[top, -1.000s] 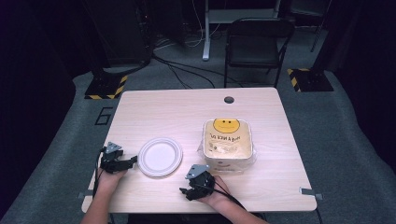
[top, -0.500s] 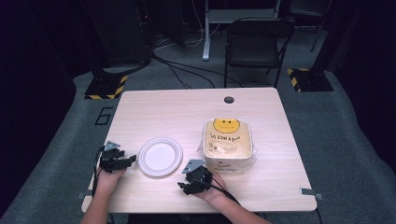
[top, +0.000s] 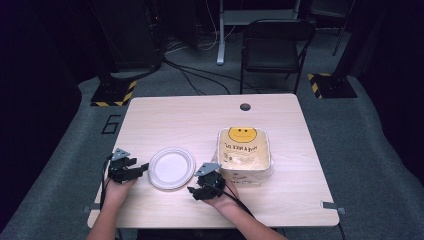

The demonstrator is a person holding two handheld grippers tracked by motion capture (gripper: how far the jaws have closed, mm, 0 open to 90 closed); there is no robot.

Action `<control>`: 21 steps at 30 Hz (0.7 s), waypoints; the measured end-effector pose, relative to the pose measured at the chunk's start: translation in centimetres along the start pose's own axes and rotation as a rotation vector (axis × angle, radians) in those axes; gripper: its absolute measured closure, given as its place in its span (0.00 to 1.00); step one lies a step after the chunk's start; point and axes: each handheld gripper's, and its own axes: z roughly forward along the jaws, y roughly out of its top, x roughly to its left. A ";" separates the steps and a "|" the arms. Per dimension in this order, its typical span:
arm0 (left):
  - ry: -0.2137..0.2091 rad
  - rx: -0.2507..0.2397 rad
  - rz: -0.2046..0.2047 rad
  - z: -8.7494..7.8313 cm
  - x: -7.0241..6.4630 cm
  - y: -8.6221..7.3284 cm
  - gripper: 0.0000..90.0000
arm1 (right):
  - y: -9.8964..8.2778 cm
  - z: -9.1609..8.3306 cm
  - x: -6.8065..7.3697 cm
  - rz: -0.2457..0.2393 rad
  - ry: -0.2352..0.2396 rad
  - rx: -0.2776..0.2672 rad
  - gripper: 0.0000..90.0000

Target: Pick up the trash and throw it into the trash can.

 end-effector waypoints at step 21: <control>-0.036 -0.026 0.024 0.2 -1.1 0.7 0.39 | 1.6 3.1 0.9 0.050 -0.058 -0.047 0.32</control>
